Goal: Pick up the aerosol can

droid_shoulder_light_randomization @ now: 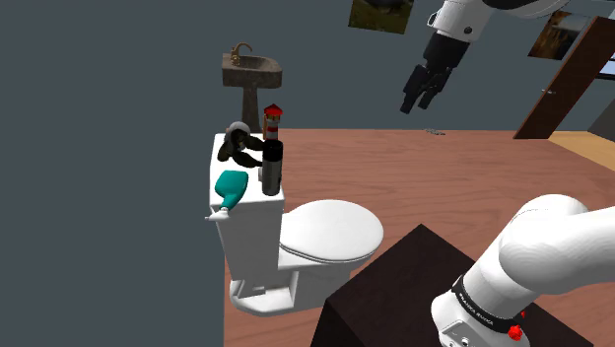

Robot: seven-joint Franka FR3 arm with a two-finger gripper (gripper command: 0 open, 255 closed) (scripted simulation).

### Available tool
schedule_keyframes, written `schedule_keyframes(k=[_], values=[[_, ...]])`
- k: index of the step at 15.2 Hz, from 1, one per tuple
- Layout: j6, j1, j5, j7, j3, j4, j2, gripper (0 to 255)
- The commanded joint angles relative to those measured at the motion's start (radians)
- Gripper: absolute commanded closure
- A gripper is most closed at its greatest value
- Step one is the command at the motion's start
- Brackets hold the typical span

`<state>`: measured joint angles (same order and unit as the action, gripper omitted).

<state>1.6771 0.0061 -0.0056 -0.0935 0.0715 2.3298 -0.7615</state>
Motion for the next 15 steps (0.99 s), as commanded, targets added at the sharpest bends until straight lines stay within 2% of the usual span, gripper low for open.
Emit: schedule_keyframes(k=[1, 8, 15], values=[[0.000, 0.000, 0.000, 0.000, 0.000, 0.000, 0.000, 0], [0.153, 0.045, 0.022, 0.009, -0.043, -0.058, 0.235, 0], [0.265, 0.081, 0.030, 0.018, -0.085, -0.172, 0.486, 0]])
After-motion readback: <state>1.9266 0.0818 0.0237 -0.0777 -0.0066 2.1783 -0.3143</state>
